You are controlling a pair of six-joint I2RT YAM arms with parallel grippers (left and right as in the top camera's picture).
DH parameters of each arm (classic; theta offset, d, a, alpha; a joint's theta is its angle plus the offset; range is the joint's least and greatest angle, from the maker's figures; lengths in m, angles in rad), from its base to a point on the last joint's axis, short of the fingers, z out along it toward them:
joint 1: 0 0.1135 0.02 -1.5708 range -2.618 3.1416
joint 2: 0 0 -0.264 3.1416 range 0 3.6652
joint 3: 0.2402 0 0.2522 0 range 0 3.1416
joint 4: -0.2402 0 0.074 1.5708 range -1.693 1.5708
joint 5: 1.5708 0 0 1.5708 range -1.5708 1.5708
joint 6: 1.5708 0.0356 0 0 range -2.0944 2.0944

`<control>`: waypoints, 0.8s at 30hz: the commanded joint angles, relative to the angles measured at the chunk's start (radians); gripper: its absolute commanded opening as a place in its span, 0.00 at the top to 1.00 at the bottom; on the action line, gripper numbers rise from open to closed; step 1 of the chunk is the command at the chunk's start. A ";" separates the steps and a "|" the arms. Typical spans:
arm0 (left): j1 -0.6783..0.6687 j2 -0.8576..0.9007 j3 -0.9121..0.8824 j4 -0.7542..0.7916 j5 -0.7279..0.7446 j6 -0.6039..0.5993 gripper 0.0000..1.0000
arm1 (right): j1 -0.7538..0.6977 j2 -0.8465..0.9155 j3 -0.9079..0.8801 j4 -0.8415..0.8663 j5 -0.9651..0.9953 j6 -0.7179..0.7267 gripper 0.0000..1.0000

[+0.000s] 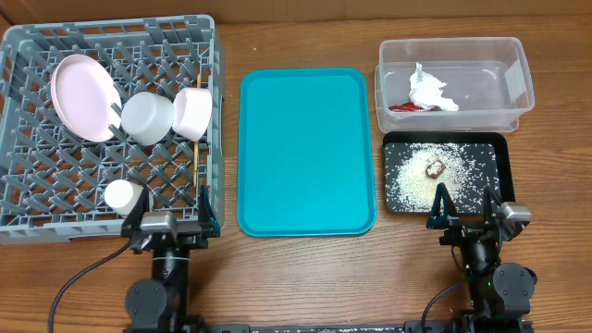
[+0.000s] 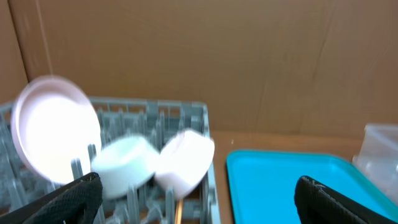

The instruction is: Sort waste into correct bins and load items into the dishwasher

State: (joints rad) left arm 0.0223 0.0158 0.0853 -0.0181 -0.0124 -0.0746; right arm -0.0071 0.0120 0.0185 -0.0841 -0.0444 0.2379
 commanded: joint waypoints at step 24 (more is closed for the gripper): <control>0.010 -0.010 -0.080 -0.057 -0.010 0.019 0.00 | -0.007 -0.005 -0.010 0.003 0.008 -0.003 0.00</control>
State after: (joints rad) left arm 0.0223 0.0151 0.0082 -0.0772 -0.0158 -0.0742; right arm -0.0071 0.0120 0.0185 -0.0853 -0.0444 0.2386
